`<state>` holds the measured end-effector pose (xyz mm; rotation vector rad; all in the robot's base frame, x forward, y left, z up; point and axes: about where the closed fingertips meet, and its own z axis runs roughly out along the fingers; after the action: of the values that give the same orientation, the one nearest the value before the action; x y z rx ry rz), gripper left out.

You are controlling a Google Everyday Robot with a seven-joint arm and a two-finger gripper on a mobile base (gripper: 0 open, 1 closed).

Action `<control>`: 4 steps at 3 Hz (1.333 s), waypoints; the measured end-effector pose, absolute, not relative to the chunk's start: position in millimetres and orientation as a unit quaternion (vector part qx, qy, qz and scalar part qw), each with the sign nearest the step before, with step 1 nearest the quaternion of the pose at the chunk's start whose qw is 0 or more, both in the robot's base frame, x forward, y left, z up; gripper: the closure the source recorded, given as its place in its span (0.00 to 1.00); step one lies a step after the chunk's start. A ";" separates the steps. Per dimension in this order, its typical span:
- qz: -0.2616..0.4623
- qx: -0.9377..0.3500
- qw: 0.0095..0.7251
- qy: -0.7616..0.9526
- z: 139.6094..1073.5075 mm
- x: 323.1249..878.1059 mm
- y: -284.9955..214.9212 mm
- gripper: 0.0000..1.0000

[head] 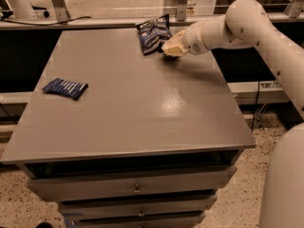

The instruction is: Move rxbar chocolate near blue chip bag

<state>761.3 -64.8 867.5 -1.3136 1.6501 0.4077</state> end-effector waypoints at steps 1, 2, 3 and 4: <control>0.161 -0.551 0.465 0.674 868.6 763.6 -74.0 0.58; 0.161 -0.558 0.453 0.676 871.0 756.4 -80.9 0.36; 0.165 -0.560 0.443 0.681 874.1 742.1 -86.2 0.12; 0.166 -0.556 0.435 0.688 874.9 729.8 -93.8 0.00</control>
Offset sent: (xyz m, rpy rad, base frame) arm -0.0146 -0.0324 0.0115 -0.0822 0.0324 0.0316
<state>729.8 -93.8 874.9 -1.3844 1.7138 0.4136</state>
